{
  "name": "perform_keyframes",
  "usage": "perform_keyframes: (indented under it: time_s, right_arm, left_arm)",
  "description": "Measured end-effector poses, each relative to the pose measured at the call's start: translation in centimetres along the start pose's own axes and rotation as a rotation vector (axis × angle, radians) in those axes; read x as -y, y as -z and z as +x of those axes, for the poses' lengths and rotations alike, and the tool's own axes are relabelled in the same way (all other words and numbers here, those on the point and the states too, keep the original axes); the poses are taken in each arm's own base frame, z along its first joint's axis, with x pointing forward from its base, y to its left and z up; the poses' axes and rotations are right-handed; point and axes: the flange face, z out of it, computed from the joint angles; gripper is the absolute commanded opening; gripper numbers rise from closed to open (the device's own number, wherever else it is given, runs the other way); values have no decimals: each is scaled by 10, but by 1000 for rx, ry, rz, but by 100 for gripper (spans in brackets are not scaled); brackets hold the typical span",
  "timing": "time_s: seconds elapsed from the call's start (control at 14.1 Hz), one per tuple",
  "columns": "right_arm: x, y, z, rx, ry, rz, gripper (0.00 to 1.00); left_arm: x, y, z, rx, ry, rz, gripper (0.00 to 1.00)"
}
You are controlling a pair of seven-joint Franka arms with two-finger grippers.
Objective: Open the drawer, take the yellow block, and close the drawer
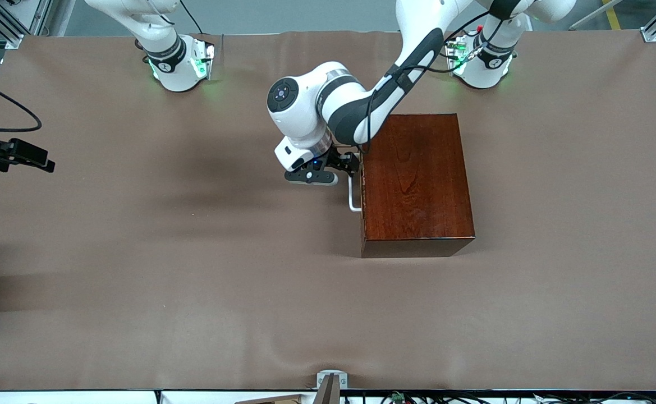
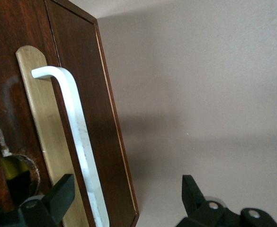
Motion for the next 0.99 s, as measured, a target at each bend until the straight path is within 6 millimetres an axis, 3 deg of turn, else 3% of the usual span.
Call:
perform_keyframes:
  time_s: [0.43,0.99]
  right_arm:
    - [-2,-4,0,11,-4,1,100]
    - [-3,-6,0,13,-5,1,100]
  left_arm:
    - [-1,-19,4,6,15,31,100]
    - [-6,-18,7,-25,81,-6,100]
